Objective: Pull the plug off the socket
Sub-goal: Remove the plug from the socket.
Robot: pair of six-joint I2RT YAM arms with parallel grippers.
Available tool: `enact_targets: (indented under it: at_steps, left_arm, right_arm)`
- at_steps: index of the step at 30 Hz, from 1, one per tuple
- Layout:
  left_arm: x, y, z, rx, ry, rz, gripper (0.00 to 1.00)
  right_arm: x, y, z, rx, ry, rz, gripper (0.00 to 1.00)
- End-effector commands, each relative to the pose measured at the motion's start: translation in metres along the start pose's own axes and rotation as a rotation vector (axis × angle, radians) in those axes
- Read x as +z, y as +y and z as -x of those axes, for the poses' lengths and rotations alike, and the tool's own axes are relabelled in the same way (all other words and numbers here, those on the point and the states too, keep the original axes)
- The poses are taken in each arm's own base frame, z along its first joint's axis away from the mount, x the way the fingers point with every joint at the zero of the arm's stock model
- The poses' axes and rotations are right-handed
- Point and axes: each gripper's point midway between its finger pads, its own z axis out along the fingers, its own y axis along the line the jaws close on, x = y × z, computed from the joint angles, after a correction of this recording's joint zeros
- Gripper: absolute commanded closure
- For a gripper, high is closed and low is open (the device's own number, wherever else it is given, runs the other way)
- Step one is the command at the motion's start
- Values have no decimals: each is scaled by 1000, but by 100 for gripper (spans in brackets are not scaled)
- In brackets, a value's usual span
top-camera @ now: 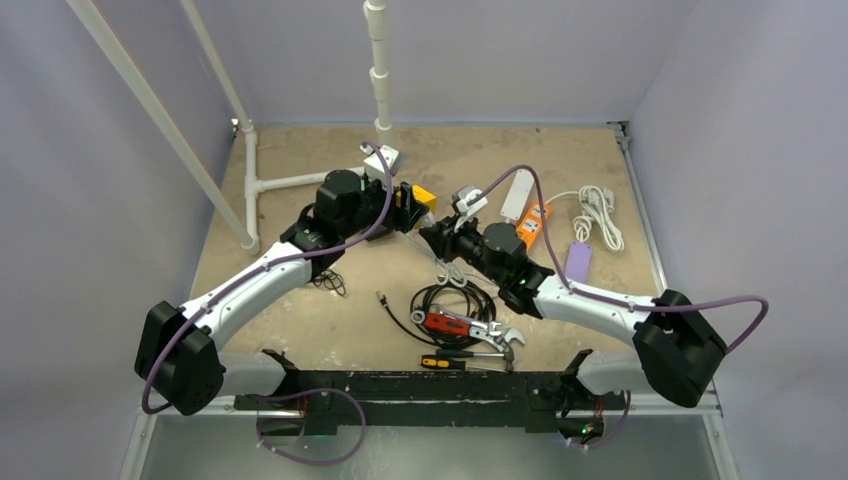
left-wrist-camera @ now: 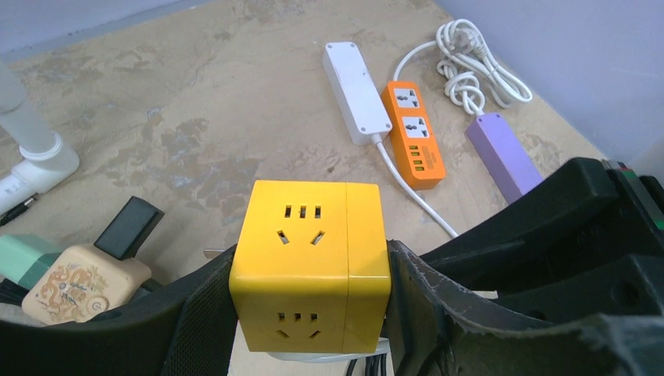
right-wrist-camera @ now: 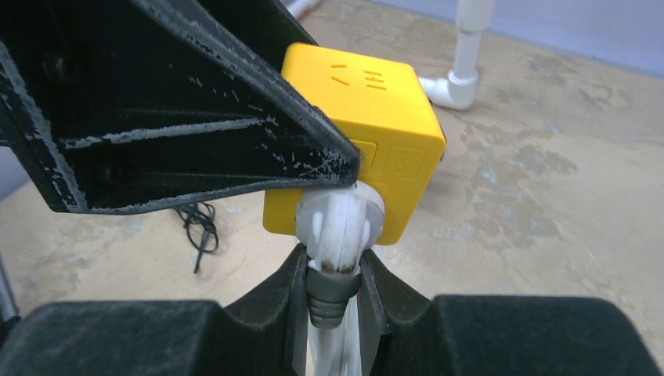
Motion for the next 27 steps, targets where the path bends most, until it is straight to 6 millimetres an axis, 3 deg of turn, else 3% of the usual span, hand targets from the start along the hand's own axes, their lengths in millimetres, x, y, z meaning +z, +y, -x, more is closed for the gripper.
enact_targets:
  at_steps: [1, 10, 17, 21, 27]
  left_arm:
    - [-3, 28, 16, -17, -44, 126, 100]
    - [-6, 39, 20, -36, -48, 156, 100]
    - [-9, 28, 29, 25, -61, 87, 100]
    - [-10, 22, 32, 52, -68, 51, 100]
    - [-10, 22, 32, 51, -69, 52, 100]
  right_arm:
    - [0, 47, 74, -43, -228, 29, 100]
    - [2, 46, 65, -34, -210, -75, 100]
    - [-11, 62, 76, -20, -242, 107, 100]
    - [-25, 52, 85, -6, -274, 280, 100]
    - [-20, 53, 80, -30, -254, 294, 100]
